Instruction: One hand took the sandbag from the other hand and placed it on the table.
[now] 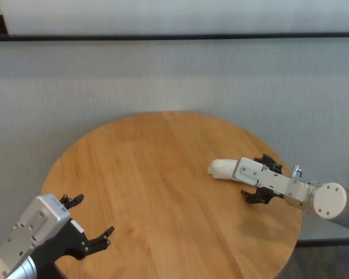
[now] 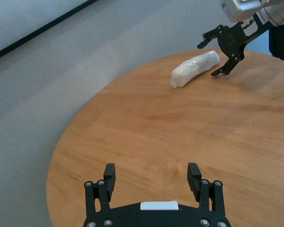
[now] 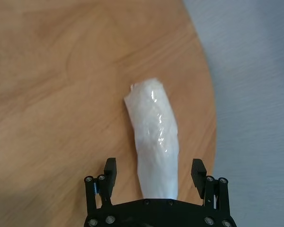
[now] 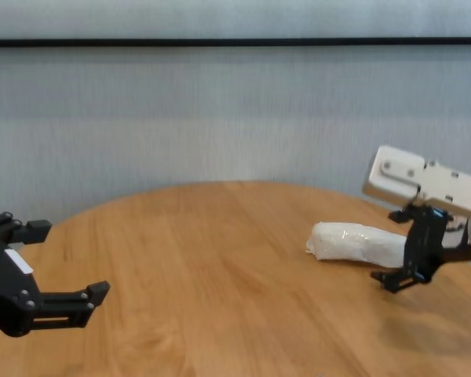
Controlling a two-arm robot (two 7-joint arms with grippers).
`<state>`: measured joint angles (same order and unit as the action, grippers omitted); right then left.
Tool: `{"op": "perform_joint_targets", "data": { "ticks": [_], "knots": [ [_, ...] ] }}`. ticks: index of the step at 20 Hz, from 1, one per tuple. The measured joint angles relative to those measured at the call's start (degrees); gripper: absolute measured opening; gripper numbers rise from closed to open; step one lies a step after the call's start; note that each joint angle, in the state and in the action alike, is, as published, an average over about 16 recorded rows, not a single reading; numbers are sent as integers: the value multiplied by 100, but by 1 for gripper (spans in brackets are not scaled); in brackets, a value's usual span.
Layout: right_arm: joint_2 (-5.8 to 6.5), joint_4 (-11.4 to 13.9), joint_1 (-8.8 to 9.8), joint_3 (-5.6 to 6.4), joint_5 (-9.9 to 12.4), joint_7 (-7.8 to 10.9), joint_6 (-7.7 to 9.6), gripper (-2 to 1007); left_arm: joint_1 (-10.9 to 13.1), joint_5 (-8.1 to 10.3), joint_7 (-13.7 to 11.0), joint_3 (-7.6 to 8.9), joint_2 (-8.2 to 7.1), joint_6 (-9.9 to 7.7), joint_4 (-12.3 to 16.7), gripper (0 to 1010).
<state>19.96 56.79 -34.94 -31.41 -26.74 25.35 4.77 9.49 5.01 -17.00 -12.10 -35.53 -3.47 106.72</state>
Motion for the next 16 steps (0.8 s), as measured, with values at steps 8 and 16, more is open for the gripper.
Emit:
{"op": "perform_joint_targets", "data": {
  "ticks": [8,16],
  "knots": [
    [159,989,387,295,579,51,-24,1004,0,0,0,0,0,0,0,1002],
    [94,1922,1098,705,1115,-582,-474,1005,0,0,0,0,0,0,0,1002]
  ]
}}
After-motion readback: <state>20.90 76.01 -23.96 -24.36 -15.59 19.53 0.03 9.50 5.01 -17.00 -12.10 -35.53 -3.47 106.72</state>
